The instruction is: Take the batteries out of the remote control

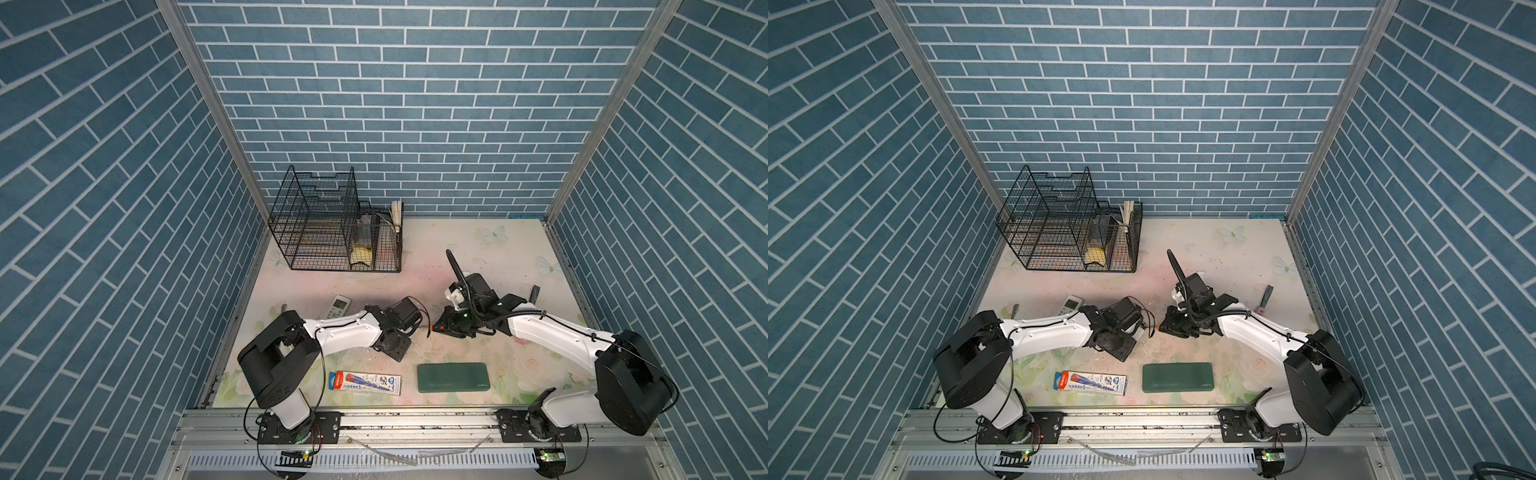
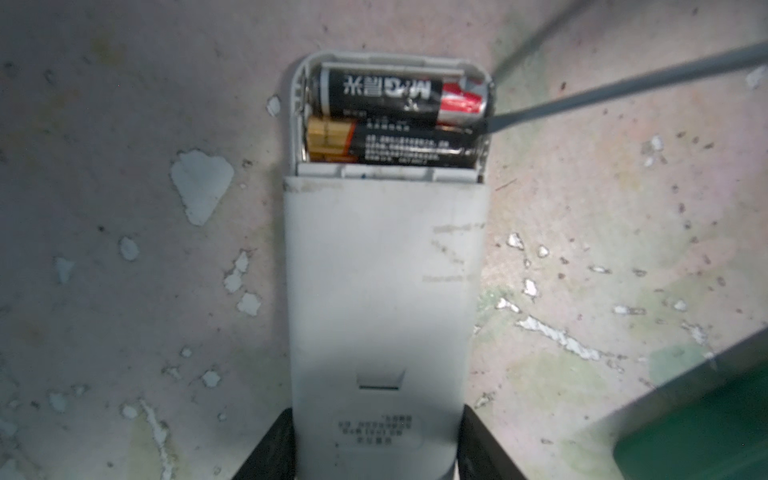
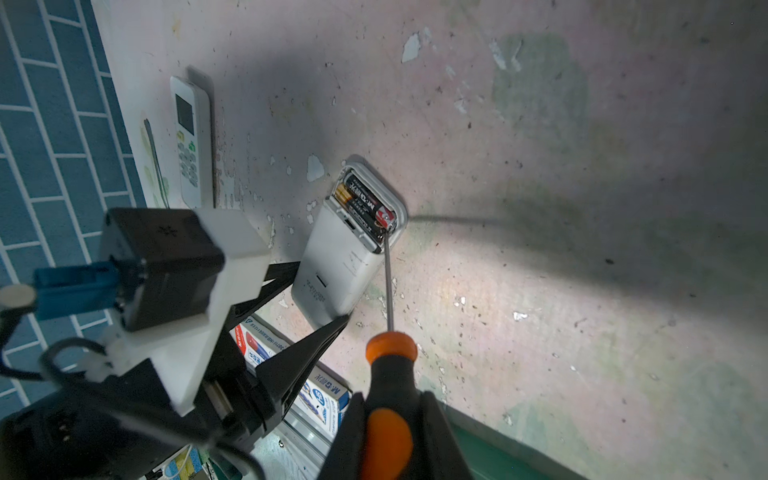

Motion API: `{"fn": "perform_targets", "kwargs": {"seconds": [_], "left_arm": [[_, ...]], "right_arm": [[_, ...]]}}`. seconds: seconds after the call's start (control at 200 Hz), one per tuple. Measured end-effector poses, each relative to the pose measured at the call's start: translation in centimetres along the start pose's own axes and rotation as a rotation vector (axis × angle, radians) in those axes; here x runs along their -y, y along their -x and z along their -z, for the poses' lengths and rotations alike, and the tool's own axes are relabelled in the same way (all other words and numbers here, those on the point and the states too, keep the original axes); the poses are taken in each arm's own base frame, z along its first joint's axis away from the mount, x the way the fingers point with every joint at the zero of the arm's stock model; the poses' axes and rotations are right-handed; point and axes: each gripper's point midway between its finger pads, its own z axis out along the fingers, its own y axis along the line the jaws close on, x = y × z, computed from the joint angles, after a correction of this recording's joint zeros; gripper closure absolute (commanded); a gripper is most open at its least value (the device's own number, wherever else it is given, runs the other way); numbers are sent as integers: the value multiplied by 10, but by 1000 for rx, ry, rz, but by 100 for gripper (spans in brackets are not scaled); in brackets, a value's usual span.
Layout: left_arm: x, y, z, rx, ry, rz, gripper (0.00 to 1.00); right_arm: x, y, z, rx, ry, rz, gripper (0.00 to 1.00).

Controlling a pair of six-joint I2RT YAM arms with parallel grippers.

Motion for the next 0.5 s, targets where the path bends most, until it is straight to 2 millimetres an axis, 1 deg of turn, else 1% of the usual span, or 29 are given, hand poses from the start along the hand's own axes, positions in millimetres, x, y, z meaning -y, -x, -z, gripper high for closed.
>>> {"fn": "perform_targets", "kwargs": {"seconds": [0.5], "left_arm": [[1, 0, 0, 0, 1, -8, 62]], "right_arm": [[-3, 2, -2, -19, -1, -4, 100]]}}
